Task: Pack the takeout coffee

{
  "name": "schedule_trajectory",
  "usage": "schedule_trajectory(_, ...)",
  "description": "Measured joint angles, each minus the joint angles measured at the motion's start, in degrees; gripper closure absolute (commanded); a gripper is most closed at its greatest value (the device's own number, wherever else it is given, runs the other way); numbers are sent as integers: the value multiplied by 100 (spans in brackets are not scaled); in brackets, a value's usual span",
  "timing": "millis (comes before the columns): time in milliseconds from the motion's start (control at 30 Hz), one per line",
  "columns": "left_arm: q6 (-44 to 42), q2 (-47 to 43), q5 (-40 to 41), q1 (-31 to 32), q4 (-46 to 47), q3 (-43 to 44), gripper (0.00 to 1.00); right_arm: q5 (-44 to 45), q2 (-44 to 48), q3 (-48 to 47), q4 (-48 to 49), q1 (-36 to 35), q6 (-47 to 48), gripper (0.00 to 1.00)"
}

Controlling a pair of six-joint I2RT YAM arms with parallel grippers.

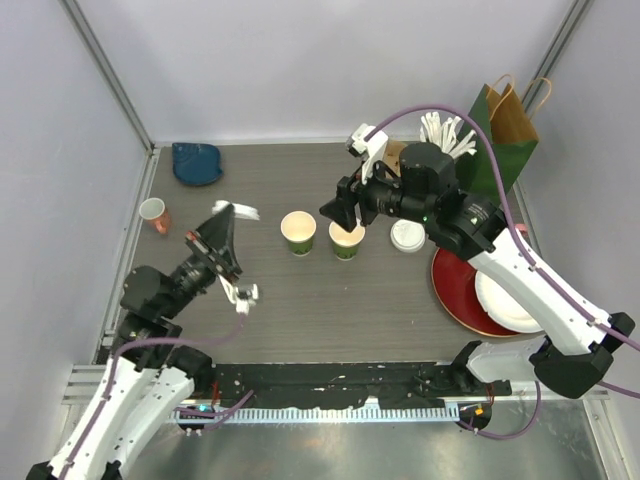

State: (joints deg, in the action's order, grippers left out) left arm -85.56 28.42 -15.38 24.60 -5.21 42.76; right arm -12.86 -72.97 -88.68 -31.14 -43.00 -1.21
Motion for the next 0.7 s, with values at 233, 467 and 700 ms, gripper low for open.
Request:
schedule_trajectory(233, -2090, -675, -2365, 7, 1471, -1670, 100, -254, -9, -4, -63, -356, 398, 43)
schedule_trajectory(467, -2669, -1469, -3622, 9, 1958, -1882, 100, -1244, -111, -184, -168, -654, 1362, 49)
schedule_trajectory(700, -2787, -1805, -4044, 11, 1589, -1893, 100, -2129, -632, -907, -492, -649, 2068, 50)
